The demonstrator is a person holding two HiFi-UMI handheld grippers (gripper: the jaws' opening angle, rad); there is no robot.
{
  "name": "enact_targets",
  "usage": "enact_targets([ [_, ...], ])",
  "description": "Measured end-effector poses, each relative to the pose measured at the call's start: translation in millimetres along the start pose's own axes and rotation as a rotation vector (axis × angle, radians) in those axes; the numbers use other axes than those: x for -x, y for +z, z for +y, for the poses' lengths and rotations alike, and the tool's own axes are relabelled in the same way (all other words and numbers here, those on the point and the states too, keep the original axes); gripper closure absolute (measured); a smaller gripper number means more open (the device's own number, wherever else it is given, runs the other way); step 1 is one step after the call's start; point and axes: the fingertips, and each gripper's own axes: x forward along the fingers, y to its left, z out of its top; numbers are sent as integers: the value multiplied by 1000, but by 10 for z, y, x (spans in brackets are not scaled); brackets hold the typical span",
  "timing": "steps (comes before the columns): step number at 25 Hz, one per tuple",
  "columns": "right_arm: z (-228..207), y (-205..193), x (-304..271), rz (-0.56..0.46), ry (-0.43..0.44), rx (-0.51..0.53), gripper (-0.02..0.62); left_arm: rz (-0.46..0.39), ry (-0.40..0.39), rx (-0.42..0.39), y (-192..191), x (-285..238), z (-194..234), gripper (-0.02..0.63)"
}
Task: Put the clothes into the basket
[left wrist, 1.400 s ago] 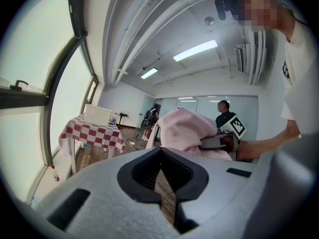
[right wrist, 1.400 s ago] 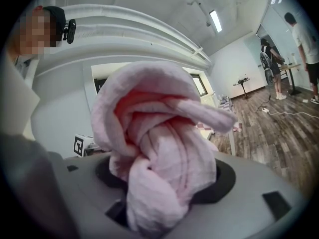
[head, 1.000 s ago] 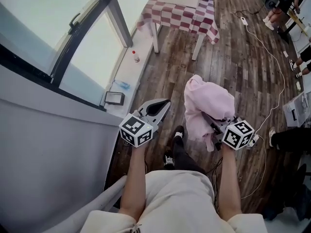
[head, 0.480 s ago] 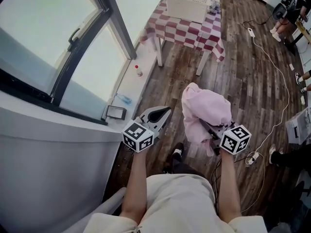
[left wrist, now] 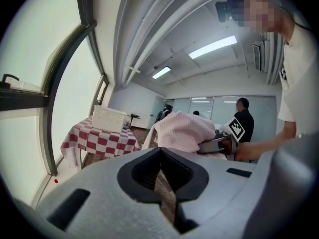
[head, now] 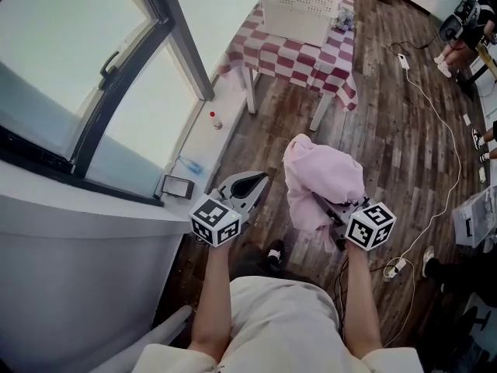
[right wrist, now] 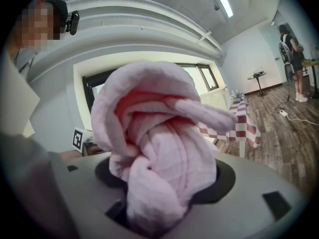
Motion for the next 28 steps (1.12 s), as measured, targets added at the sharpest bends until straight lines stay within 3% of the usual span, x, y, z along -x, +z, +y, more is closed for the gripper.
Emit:
enact_targets([
  [6, -153, 49, -131, 0, 0, -3, 267, 4, -1, 24, -3, -147, 118, 592],
  [13, -478, 229, -334, -14, -45, -16, 267, 29, -49, -14, 161, -566, 367, 592],
  [28, -1198, 936, -1126, -40, -143, -27, 267, 52, -140, -36, 651, -1480, 1404, 592],
])
